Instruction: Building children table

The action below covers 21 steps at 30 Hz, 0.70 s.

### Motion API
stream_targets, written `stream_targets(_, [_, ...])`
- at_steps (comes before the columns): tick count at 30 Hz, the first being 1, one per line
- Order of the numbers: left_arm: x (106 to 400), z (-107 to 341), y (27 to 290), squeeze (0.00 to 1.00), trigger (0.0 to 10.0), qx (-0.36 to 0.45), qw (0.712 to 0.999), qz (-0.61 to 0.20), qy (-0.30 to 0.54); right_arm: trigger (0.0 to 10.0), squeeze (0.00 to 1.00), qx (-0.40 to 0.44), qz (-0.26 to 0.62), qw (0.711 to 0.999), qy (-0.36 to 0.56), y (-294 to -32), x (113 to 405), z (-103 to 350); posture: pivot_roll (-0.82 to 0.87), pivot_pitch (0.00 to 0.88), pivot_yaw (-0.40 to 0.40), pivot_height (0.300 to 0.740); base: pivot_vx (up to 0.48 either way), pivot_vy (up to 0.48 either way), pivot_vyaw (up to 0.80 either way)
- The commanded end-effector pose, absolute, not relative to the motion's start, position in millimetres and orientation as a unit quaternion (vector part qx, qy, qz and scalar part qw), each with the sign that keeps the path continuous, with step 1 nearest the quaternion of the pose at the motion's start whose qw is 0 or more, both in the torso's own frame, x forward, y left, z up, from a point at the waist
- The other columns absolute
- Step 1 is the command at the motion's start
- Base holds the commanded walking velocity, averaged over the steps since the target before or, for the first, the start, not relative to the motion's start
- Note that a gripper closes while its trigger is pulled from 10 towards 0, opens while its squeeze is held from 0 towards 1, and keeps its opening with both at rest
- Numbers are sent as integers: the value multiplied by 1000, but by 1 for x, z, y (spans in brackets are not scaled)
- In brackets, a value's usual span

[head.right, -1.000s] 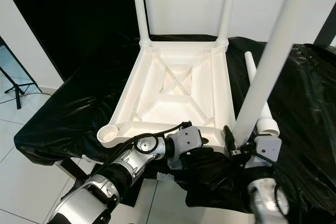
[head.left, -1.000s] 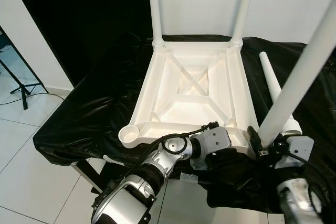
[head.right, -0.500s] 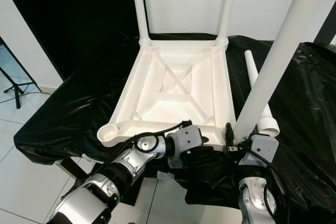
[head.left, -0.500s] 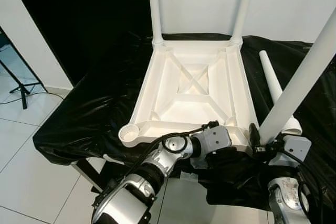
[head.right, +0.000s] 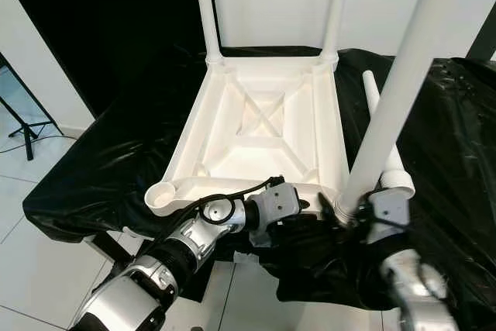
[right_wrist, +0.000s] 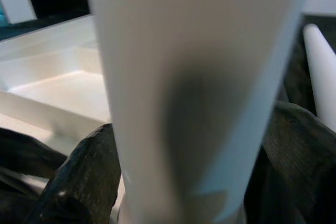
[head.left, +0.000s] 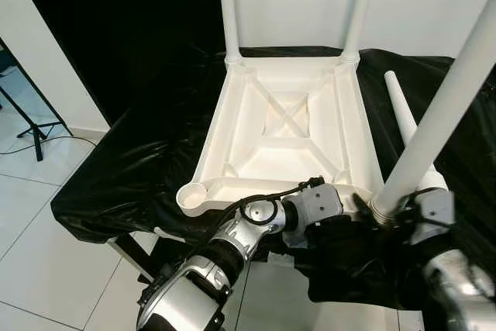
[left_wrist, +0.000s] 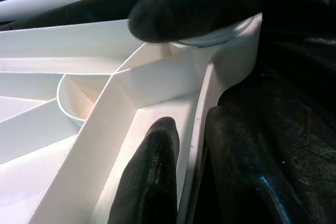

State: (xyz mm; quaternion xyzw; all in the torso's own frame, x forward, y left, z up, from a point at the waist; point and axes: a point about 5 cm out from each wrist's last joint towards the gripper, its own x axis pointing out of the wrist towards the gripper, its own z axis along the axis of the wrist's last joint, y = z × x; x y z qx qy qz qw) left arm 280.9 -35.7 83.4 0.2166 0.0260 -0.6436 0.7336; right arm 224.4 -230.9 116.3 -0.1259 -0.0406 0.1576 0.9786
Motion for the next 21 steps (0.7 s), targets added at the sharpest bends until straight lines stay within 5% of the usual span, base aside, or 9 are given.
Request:
stream_targets(1, [269, 49, -22, 0, 10000, 229, 717, -648, 112, 10000, 0, -134, 200, 970, -31, -232, 226, 115, 36, 0, 45, 740, 0, 0, 0])
stream_targets(8, [270, 48, -21, 0, 10000, 230, 718, -648, 113, 10000, 0, -135, 249, 959, -7, -234, 227, 114, 44, 0, 46, 740, 0, 0, 0])
stream_targets(9, [270, 48, -20, 0, 10000, 231, 718, -647, 113, 3255, 0, -131, 268, 954, 7, -234, 226, 112, 46, 0, 46, 740, 0, 0, 0])
stream_targets(10, [270, 48, -19, 0, 10000, 231, 718, -647, 113, 0, 0, -127, 288, 949, 20, -234, 225, 110, 49, 0, 46, 740, 0, 0, 0])
stream_targets(21, [272, 49, -17, 0, 10000, 234, 718, -646, 113, 0, 0, -121, 307, 943, 36, -248, 227, 109, 45, 0, 53, 740, 0, 0, 0])
